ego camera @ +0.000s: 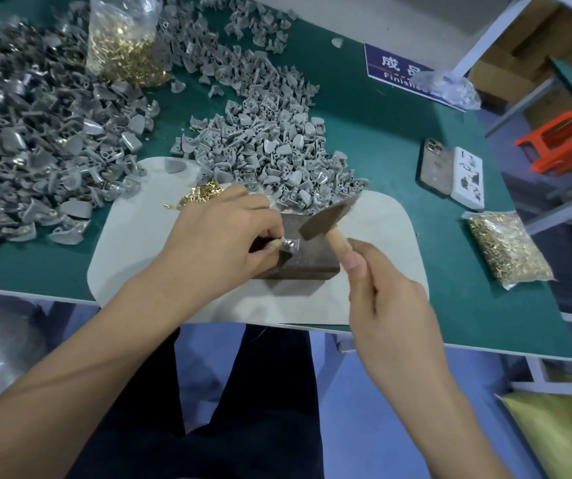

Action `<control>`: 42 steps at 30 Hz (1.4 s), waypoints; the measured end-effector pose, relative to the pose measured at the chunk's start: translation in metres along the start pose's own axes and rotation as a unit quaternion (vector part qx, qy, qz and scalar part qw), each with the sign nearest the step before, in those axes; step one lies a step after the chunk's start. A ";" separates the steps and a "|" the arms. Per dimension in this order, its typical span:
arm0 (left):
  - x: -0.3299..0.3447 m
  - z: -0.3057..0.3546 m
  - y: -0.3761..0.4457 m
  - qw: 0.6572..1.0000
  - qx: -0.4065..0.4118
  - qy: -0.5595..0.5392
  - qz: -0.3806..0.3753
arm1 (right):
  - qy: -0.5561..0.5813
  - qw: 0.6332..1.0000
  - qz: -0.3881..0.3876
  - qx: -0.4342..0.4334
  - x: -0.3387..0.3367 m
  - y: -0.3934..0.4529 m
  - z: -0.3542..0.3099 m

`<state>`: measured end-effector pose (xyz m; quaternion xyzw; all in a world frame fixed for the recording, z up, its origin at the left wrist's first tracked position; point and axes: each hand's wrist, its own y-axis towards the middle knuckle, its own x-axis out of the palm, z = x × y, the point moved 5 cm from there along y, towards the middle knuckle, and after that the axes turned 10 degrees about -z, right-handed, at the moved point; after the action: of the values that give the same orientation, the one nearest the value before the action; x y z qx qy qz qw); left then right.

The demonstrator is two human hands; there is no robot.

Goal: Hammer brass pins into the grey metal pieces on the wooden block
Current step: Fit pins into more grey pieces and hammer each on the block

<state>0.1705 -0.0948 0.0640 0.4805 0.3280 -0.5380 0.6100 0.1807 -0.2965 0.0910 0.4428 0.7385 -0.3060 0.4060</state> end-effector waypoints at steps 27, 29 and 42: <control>0.004 0.000 -0.004 1.000 -0.002 -0.024 0.014 | 0.029 1.000 0.002 -0.004 0.009 -0.003 0.005; 0.004 0.000 -0.004 1.000 -0.005 -0.027 0.015 | 0.045 0.999 0.026 -0.001 0.005 -0.001 0.005; 0.002 0.003 -0.003 1.000 -0.020 -0.011 0.016 | 0.052 0.998 0.021 -0.007 0.009 -0.006 0.008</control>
<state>0.1673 -0.0986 0.0620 0.4668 0.3242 -0.5271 0.6317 0.1752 -0.3021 0.0798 0.4705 0.7517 -0.2685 0.3762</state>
